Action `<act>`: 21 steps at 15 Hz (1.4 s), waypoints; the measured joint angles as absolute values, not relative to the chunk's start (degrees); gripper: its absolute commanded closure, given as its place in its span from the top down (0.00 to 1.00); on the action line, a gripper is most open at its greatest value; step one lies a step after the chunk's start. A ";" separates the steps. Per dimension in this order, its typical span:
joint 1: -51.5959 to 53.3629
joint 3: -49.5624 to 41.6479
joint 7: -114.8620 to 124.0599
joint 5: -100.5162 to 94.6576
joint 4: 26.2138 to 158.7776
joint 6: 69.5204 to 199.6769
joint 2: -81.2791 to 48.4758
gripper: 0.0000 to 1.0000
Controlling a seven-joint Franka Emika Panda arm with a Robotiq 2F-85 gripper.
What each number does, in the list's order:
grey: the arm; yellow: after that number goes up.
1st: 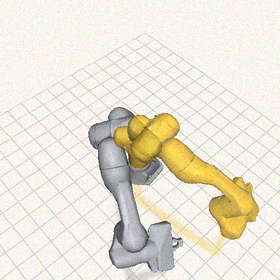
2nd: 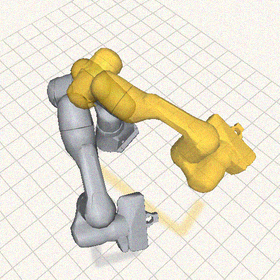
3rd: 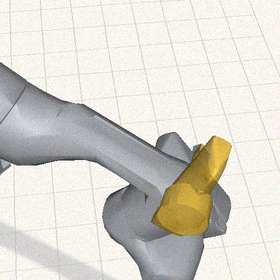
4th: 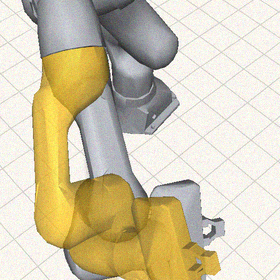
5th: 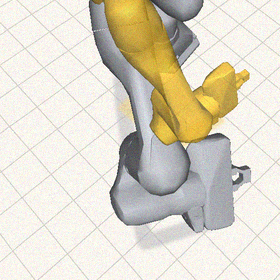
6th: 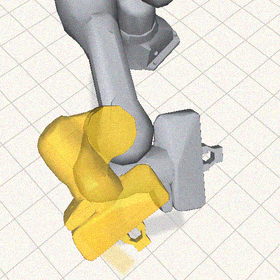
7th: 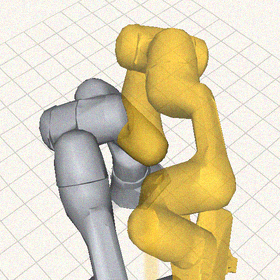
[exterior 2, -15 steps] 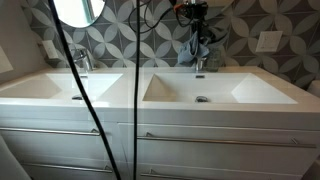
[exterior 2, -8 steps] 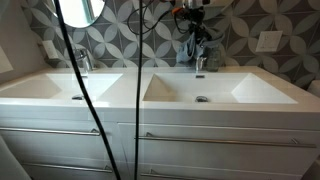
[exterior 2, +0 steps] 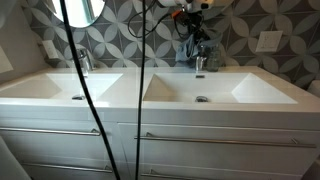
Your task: Unfold the gray towel, pick up the gray towel and wipe the tap on the right, open the tap, close the tap, put the gray towel back on the bathroom counter
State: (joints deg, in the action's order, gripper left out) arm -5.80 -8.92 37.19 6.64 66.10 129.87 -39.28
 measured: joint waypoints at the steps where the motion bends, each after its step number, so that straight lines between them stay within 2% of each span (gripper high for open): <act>1: -5.79 -8.93 37.18 6.61 66.10 129.89 -39.30 0.05; 6: -4.91 -10.47 38.79 5.06 65.47 126.52 -39.08 0.05; 15: -2.45 -14.91 42.96 -1.68 63.47 111.39 -37.96 0.05; 21: -2.73 -15.37 41.64 -1.59 63.48 112.17 -38.24 0.05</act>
